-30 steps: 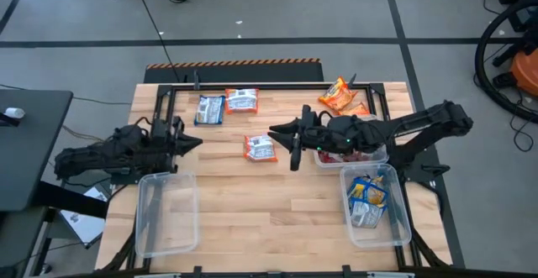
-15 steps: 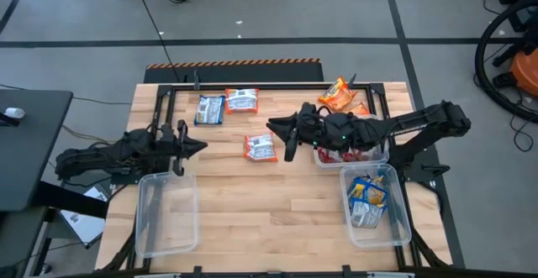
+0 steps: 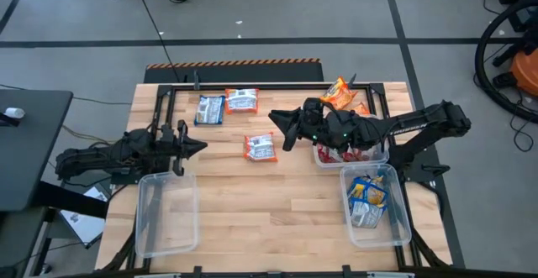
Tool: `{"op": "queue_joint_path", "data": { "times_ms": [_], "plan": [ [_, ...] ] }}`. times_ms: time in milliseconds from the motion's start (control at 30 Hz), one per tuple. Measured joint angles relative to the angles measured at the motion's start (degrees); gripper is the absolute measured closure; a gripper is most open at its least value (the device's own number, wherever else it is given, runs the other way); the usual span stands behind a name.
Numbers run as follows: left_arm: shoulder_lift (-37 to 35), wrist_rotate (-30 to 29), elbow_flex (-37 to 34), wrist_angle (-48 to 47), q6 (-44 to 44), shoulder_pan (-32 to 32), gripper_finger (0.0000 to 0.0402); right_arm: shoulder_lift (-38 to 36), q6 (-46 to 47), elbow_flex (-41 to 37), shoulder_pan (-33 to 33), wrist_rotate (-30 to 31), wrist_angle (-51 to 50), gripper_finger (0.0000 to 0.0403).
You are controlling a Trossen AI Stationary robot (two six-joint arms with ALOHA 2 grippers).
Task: Sort Maruchan noodles
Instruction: Put the blue noodle pack into the bottom right container
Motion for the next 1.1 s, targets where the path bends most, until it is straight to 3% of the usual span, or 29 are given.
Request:
{"op": "queue_joint_path", "data": {
  "times_ms": [167,467,767,933,1100],
  "plan": [
    [0.02,0.0,0.0,0.02,-0.01,0.0,0.0388,0.07,6.49,0.0,0.02,0.01,-0.11,0.0316],
    [0.02,0.0,0.02,0.0,-0.01,0.0,0.0388,0.11,8.9,0.0,0.02,-0.47,-0.15,0.0316],
    [0.02,0.0,0.02,0.0,-0.01,0.0,0.0388,0.11,7.63,0.0,0.02,-0.88,-0.24,0.0316],
    [0.02,0.0,0.02,0.0,-0.01,0.0,0.0388,0.11,-0.93,0.0,0.02,-5.74,-2.26,0.0316],
    [0.03,0.01,0.04,-0.01,-0.01,0.0,0.0388,0.15,-3.33,0.0,0.36,-10.37,-3.63,0.0316]
  ]
}}
